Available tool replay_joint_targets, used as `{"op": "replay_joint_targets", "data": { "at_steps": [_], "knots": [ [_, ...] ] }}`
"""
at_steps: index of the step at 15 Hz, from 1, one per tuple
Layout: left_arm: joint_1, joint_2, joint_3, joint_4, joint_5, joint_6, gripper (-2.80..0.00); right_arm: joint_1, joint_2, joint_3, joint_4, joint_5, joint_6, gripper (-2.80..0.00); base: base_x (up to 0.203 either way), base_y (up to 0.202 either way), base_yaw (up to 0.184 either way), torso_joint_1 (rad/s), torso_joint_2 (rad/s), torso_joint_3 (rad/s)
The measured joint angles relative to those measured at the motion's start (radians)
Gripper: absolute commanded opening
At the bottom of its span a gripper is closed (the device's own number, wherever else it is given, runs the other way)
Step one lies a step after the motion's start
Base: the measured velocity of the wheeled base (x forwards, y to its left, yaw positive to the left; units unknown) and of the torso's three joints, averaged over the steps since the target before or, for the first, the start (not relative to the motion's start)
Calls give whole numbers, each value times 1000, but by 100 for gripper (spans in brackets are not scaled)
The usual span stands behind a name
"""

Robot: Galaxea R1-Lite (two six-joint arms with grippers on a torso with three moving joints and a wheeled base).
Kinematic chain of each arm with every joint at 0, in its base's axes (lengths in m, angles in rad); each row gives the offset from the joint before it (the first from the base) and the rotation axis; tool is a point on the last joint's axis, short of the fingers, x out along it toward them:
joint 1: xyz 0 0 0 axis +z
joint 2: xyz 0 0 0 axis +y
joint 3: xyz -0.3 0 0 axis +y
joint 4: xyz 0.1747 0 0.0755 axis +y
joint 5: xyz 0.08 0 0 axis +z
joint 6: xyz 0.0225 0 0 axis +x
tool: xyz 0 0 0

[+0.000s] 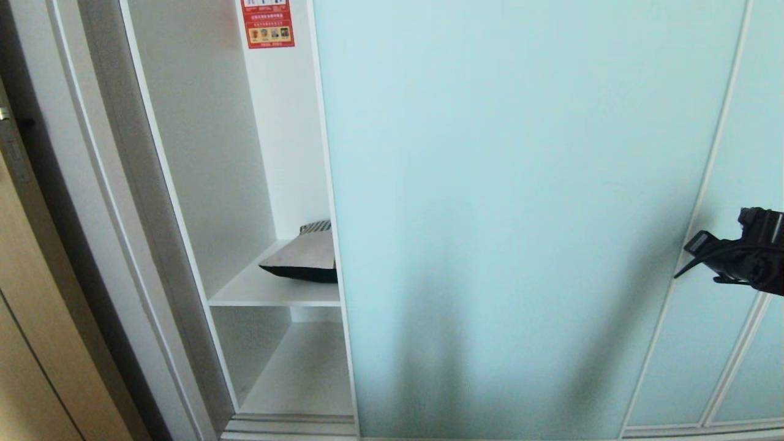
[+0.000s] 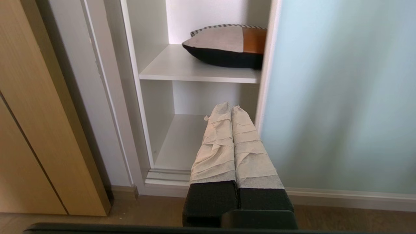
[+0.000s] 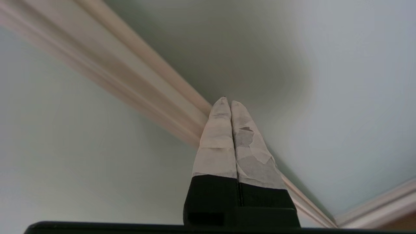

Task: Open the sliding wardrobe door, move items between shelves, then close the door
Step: Close the door

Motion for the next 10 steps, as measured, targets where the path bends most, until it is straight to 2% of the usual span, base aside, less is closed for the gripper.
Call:
{"op": "replay_joint_targets", "data": {
  "at_steps": [7,10],
  "knots": [
    [0,0,0,0,-1,0,-280,75,-119,183,-11,3,-20,-280,0,0,0,0,0,0],
    [0,0,0,0,0,0,-280,102,-154,252,-67,4,-23,-280,0,0,0,0,0,0]
  ]
}}
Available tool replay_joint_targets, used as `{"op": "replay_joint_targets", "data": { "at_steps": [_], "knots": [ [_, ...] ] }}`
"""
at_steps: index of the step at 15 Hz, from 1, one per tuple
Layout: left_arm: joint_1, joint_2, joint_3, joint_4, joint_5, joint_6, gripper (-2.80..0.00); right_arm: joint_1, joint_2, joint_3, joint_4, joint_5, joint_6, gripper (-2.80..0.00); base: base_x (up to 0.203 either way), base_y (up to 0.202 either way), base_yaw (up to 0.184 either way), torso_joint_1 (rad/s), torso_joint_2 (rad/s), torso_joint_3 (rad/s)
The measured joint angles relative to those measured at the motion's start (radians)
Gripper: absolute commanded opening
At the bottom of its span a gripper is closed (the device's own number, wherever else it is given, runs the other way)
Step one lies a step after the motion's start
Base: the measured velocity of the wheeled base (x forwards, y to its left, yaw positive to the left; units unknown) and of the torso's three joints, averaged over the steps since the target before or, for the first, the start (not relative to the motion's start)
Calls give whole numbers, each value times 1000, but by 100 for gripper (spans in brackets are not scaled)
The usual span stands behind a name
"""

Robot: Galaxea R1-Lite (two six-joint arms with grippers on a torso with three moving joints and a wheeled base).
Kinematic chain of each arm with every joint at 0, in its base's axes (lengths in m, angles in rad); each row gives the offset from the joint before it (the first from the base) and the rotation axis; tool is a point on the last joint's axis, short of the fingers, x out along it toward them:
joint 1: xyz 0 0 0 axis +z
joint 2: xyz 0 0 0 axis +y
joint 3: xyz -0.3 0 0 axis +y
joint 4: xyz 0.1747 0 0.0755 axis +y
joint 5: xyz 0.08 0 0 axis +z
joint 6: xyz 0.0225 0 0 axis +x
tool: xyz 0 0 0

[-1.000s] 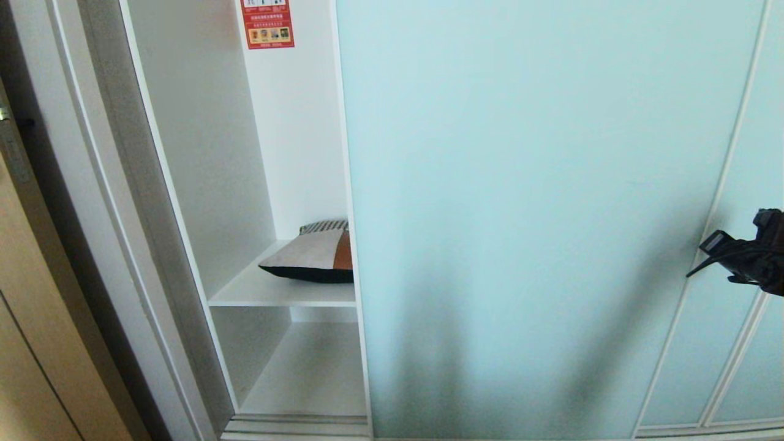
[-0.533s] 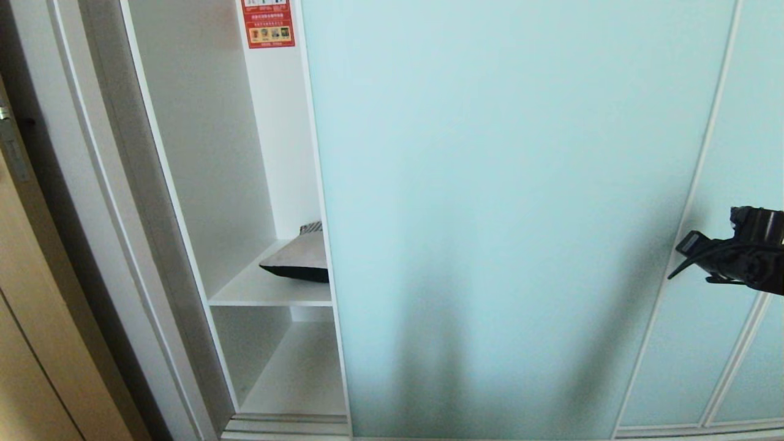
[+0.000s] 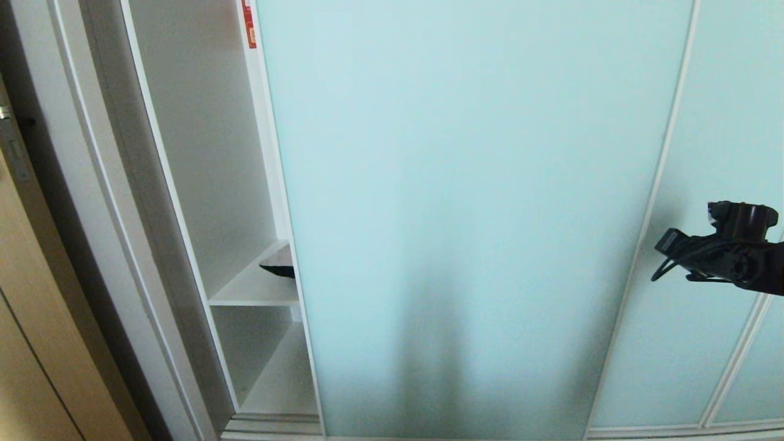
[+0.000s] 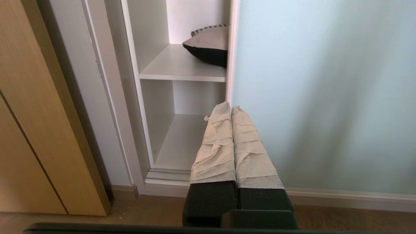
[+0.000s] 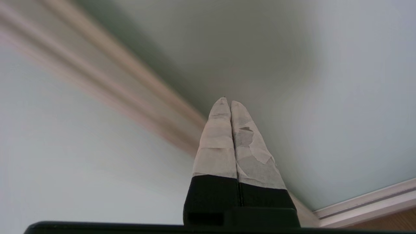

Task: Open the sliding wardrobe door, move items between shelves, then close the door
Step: Close the door

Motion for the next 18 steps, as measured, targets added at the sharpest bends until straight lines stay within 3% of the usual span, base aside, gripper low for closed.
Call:
{"op": "replay_joint_targets", "data": {
  "at_steps": [18],
  "knots": [
    [0,0,0,0,0,0,-280,240,-187,369,-194,-3,-20,-280,0,0,0,0,0,0]
  ]
}}
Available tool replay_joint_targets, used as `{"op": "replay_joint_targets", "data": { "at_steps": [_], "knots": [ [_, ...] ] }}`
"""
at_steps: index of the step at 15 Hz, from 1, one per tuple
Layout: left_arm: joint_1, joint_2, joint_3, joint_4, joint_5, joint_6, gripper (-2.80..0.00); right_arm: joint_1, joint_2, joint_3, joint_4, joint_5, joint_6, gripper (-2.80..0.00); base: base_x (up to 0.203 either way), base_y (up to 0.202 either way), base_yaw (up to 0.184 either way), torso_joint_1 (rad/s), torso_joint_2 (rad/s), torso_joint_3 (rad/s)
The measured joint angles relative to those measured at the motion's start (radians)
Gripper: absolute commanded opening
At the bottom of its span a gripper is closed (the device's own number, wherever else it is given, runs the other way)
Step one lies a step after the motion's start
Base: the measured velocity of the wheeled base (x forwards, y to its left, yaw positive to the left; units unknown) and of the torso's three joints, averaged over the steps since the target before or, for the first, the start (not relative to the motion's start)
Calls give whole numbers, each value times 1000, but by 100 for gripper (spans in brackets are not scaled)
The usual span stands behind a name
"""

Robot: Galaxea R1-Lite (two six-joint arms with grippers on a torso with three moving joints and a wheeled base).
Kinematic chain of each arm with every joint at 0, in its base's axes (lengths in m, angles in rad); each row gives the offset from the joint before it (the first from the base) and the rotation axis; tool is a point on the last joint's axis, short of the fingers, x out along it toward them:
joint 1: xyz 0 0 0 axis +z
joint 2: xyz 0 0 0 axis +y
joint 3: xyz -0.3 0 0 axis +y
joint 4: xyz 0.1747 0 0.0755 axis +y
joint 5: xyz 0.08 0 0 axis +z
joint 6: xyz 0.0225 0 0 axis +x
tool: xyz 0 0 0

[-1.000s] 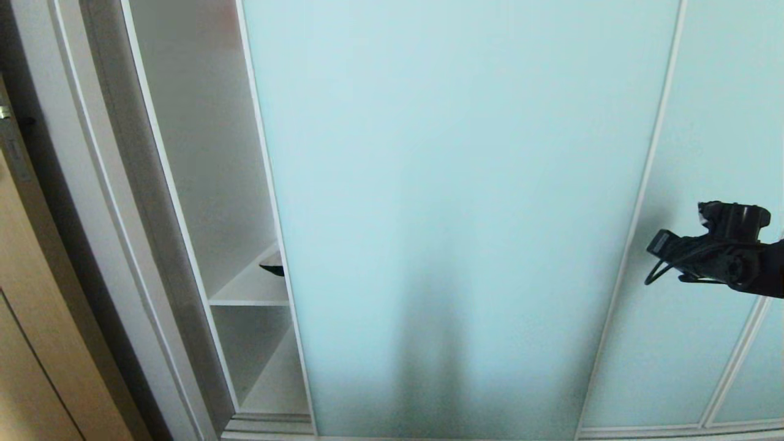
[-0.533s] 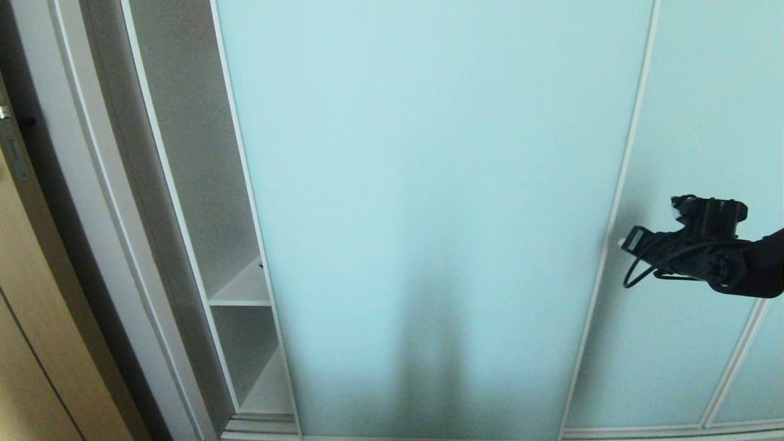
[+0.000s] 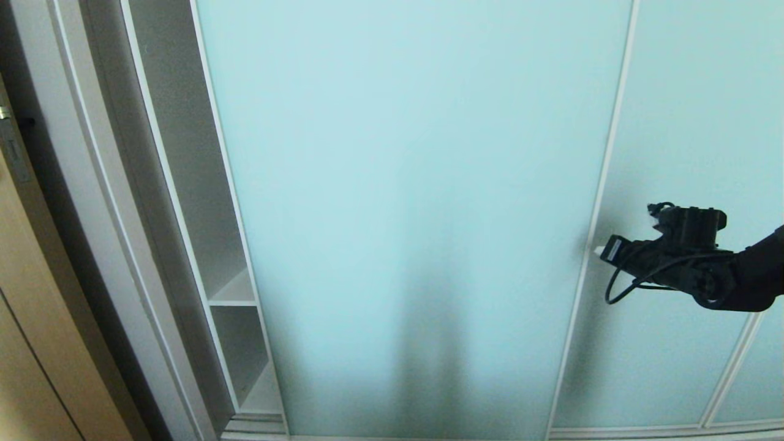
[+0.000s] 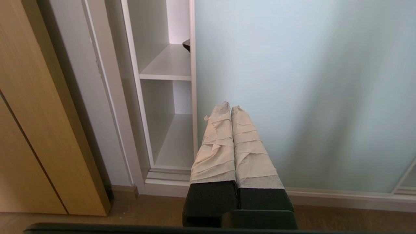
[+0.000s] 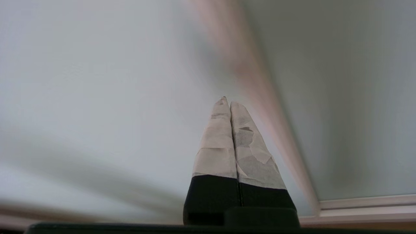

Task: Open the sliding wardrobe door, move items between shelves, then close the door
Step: Close the door

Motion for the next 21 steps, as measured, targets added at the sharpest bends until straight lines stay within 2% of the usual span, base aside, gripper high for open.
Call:
{"op": "replay_joint_targets", "data": {
  "at_steps": [6,11,16,21],
  "knots": [
    [0,0,0,0,0,0,-280,70,6,23,-70,-25,4,-280,0,0,0,0,0,0],
    [0,0,0,0,0,0,-280,89,35,9,-83,-70,8,-280,0,0,0,0,0,0],
    [0,0,0,0,-1,0,-280,34,-36,68,-86,-20,2,-280,0,0,0,0,0,0],
    [0,0,0,0,-1,0,-280,-19,-45,72,-112,-20,0,-280,0,0,0,0,0,0]
  ]
}}
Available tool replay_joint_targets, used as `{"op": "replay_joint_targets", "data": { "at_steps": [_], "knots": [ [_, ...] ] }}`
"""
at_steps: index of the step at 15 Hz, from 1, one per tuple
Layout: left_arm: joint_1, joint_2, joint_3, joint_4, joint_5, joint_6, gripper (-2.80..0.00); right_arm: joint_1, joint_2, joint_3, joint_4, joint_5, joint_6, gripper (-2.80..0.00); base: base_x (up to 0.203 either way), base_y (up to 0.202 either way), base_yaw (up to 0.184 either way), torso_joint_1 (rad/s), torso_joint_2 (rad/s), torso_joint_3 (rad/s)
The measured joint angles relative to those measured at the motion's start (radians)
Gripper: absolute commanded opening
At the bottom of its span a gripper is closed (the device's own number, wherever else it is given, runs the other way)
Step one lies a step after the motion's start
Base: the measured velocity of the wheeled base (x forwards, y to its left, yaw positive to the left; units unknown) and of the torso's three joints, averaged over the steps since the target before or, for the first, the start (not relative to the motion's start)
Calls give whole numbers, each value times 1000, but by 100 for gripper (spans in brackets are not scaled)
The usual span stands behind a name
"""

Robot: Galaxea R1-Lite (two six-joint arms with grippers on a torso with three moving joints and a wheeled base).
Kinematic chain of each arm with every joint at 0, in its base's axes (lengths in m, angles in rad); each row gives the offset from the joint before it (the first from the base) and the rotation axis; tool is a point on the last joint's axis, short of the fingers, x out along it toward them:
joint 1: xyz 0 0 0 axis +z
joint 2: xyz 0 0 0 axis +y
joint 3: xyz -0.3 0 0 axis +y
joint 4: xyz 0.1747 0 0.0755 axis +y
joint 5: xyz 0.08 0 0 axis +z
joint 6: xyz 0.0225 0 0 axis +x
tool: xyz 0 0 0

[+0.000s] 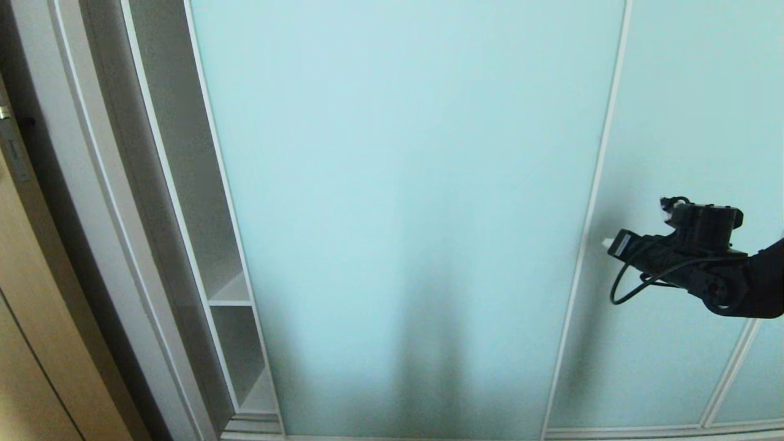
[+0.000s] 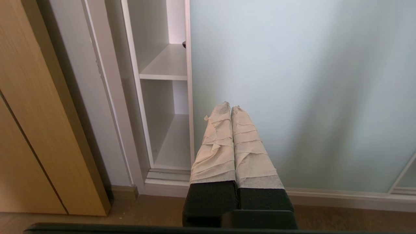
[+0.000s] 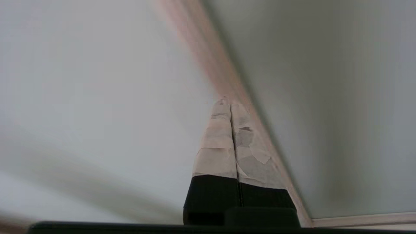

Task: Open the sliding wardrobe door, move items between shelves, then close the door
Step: Close the door

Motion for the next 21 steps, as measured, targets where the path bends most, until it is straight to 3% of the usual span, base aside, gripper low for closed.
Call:
{"op": "replay_joint_targets", "data": {
  "at_steps": [12,21],
  "knots": [
    [0,0,0,0,0,0,-280,4,176,-157,-1,-46,6,-280,0,0,0,0,0,0],
    [0,0,0,0,0,0,-280,54,198,-180,8,-58,5,-280,0,0,0,0,0,0]
  ]
}}
